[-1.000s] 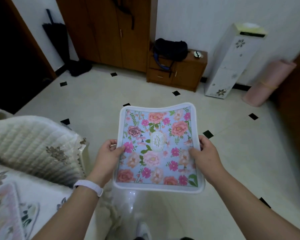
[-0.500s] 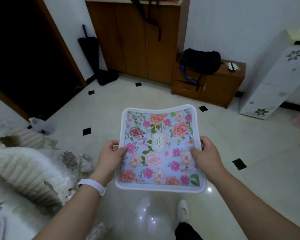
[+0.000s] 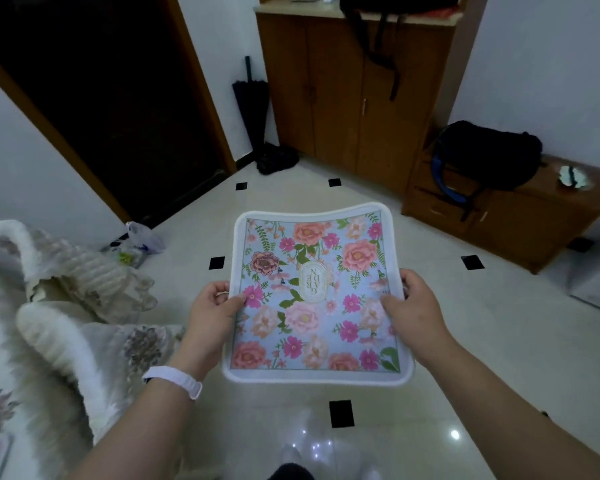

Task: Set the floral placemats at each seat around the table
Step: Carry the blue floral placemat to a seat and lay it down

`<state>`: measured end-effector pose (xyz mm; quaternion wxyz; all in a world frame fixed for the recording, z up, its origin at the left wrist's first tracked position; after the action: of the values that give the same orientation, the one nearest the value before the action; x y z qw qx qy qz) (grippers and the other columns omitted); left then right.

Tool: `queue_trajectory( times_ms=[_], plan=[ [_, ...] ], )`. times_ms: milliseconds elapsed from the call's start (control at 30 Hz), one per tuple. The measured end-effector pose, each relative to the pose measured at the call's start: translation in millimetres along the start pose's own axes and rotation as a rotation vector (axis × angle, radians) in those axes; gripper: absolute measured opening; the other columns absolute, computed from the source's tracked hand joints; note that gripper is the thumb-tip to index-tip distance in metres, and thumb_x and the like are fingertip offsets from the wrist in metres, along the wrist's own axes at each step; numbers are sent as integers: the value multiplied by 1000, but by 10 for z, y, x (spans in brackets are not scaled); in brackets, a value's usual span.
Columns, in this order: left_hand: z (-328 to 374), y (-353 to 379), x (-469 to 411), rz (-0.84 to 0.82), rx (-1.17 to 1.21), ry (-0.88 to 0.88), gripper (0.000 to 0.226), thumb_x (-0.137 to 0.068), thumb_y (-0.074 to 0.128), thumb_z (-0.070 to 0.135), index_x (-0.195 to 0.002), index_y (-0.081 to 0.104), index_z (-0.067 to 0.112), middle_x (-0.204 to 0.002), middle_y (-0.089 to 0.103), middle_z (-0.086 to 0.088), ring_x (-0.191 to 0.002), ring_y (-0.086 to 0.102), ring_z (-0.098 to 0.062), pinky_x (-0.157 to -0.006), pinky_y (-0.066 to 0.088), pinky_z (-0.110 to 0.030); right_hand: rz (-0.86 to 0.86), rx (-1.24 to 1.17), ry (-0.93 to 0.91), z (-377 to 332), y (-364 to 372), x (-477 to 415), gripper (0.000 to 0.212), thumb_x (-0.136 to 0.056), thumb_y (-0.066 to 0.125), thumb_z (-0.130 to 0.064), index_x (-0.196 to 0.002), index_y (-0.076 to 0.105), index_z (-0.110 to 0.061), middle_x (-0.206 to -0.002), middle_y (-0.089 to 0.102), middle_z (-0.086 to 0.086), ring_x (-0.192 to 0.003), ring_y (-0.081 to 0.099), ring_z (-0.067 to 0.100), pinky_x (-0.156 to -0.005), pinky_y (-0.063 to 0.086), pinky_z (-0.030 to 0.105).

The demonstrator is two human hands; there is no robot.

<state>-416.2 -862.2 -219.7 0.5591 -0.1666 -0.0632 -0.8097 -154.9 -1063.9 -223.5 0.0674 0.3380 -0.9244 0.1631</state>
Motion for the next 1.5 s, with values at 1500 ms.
queue_trajectory(
  times_ms=[1500],
  plan=[
    [1184,-2805,-4781,592,419,-137,30,-90,68,15,-111,50,4,-90,74,-23,-79,72,-41,-71,60,-53,-680,184,-238,-2858,5821,-4585,24,-93,59,-7,-95,58,-31,-94,70,-2,-77,72,18,-61,60,37]
  ],
)
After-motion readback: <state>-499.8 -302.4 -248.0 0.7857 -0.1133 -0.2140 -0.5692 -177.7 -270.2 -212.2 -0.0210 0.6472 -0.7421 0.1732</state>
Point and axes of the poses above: each hand's wrist, its own x-axis away from the middle knuckle, its own y-axis out of the palm, z = x × y, the point moved 8 cm from there along -x, towards the middle knuckle
